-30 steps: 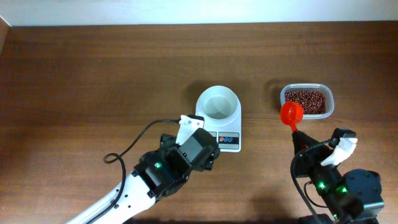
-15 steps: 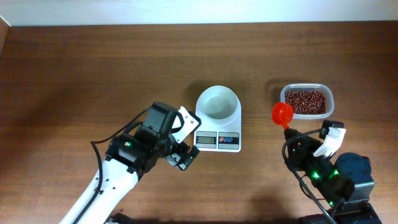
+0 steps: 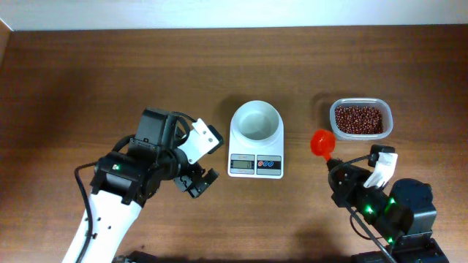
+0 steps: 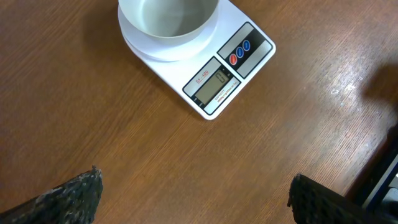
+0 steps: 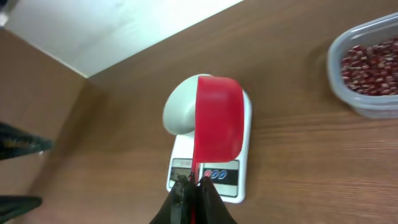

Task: Scoop and weigh 50g on scale

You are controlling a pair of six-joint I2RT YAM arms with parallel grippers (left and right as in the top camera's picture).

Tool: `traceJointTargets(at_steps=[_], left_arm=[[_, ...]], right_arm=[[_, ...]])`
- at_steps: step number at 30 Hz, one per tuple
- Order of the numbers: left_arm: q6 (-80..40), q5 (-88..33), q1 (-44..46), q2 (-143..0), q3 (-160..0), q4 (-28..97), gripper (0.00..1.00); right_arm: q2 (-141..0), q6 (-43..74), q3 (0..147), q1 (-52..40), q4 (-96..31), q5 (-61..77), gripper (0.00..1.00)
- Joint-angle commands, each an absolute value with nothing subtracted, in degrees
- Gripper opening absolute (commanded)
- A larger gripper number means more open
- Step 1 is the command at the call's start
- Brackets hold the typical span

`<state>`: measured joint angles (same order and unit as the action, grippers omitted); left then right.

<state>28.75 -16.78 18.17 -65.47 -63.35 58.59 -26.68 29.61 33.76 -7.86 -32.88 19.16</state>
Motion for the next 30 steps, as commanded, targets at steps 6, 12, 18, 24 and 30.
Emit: traceJointTargets(at_steps=[6, 12, 18, 24, 30], left_arm=[[29.9, -17.6, 17.7, -65.2, -64.1, 58.8, 0.99], [29.9, -17.6, 17.7, -64.9, -64.1, 59.5, 0.99], [29.9, -16.7, 17.7, -64.7, -64.1, 60.3, 0.99], [29.9, -16.7, 17.7, -64.7, -64.1, 60.2, 0.99], [30.3, -16.8, 17.7, -64.7, -64.1, 60.2, 0.99]], right_arm=[[-26.6, 29.4, 34.8, -7.4, -34.3, 23.8, 0.04], [-26.6, 29.4, 34.8, -7.4, -35.0, 23.7, 0.04], [-26.6, 29.4, 34.8, -7.4, -35.0, 23.4, 0.04], [-26.6, 29.4, 34.8, -7.4, -35.0, 23.4, 0.04], [-26.6, 29.4, 34.8, -7.4, -35.0, 23.4, 0.04]])
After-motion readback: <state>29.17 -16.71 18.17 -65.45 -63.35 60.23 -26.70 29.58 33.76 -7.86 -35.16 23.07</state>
